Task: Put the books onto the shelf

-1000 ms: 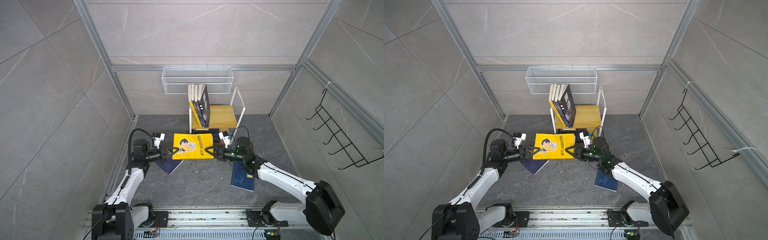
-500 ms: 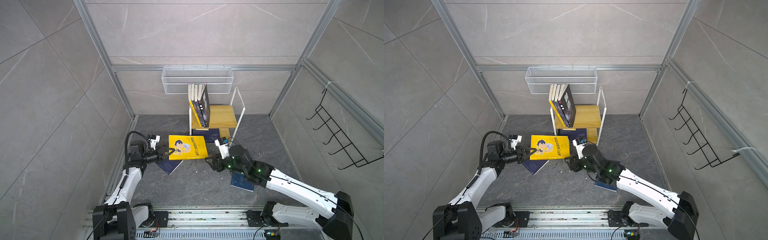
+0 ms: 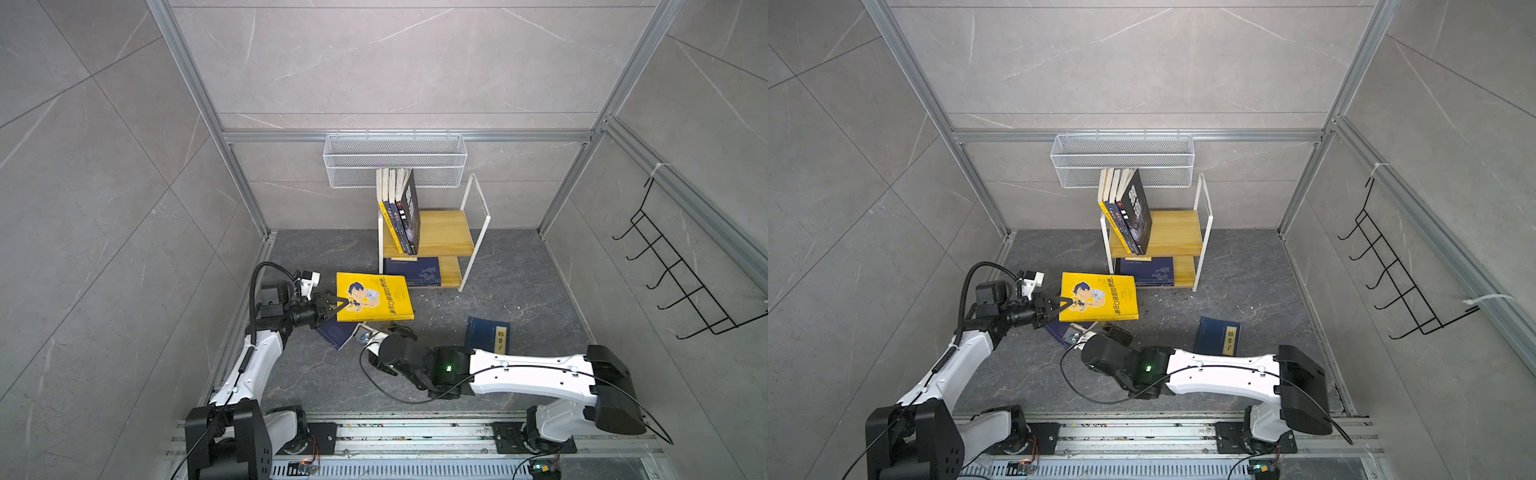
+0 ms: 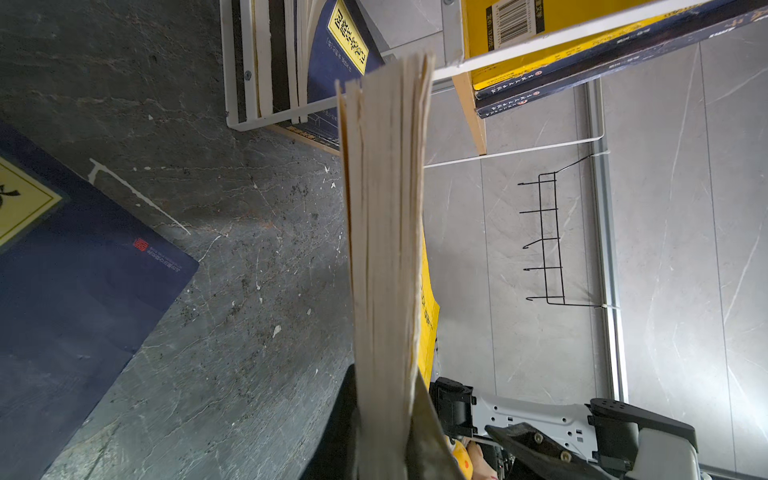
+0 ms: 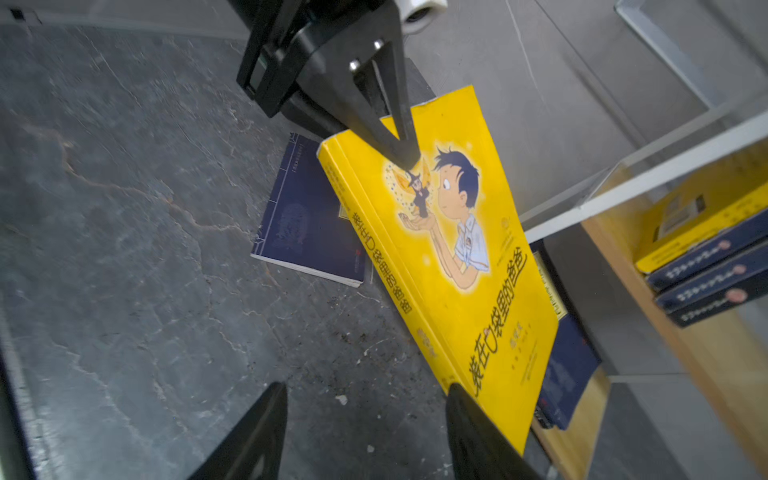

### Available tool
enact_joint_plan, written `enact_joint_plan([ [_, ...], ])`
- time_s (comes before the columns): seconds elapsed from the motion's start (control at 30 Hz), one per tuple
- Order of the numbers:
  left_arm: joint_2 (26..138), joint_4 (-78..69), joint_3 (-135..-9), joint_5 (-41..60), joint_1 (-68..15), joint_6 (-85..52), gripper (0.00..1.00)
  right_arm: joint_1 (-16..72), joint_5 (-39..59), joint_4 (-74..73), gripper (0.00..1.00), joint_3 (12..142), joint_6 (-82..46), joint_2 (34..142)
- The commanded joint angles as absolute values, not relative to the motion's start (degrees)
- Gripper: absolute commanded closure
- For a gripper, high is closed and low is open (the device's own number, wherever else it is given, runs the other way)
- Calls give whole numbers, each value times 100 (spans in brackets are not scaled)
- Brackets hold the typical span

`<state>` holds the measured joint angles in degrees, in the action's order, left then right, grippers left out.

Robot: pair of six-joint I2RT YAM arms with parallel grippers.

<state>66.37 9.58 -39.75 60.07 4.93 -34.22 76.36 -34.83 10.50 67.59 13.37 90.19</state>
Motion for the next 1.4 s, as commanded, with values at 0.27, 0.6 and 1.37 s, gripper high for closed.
enact_joint_plan([
  [0.27,6540,1049,-4337,6357,512,-3181,100,7600,-5251,586,44,7516,3197,10380],
  [0.6,6442,1072,-4263,6301,490,-3058,100,7331,-5436,346,88,7757,3394,10858],
  [1.37,6242,1799,-4307,4512,1864,-2141,26,7337,-4984,-288,100,5851,1707,8571],
])
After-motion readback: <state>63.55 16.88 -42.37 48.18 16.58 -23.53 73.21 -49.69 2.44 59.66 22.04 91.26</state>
